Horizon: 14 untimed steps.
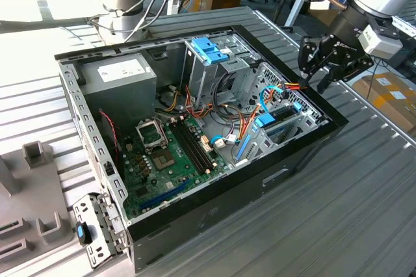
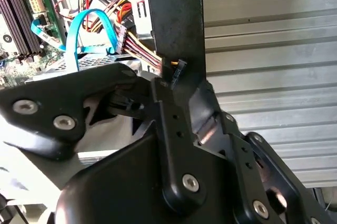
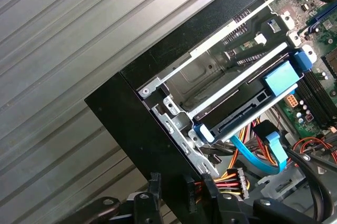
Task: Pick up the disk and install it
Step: 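Insert the first disk wire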
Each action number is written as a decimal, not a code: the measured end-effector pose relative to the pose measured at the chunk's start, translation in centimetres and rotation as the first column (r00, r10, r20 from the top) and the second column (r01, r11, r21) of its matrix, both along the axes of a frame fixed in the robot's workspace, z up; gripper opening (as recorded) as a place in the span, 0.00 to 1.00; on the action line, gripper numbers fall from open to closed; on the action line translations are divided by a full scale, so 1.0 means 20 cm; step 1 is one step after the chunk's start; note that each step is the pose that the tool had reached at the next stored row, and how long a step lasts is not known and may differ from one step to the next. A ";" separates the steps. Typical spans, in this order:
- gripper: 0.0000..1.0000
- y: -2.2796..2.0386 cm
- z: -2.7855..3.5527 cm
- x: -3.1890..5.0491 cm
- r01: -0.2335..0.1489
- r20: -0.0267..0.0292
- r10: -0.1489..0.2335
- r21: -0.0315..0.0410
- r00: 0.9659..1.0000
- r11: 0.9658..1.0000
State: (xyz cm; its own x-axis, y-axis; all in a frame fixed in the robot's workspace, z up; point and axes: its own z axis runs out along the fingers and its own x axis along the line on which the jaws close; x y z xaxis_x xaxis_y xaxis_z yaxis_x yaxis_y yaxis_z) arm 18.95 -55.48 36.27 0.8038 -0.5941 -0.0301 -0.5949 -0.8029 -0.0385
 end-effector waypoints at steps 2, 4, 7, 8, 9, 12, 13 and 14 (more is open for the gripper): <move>0.27 0.000 0.000 0.000 0.000 0.000 0.000 0.000 1.000 1.000; 0.22 0.000 0.000 0.000 0.000 0.000 0.000 0.000 1.000 1.000; 0.18 0.000 -0.001 0.000 0.000 0.000 0.000 0.000 1.000 1.000; 0.18 0.000 -0.001 0.000 0.000 0.000 0.000 0.000 1.000 1.000; 0.18 0.000 -0.001 0.000 0.000 0.000 0.000 0.000 1.000 1.000; 0.18 0.000 -0.001 0.000 0.000 0.000 0.000 0.000 1.000 1.000; 0.18 0.000 -0.001 0.000 0.000 0.000 0.000 0.000 1.000 1.000; 0.18 0.000 0.004 0.000 0.000 0.000 0.000 0.001 1.000 1.000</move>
State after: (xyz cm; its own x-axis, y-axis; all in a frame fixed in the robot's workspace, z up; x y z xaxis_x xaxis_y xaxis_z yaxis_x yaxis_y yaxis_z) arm 18.95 -55.48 36.34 0.8038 -0.5941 -0.0307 -0.5949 -0.8028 -0.0391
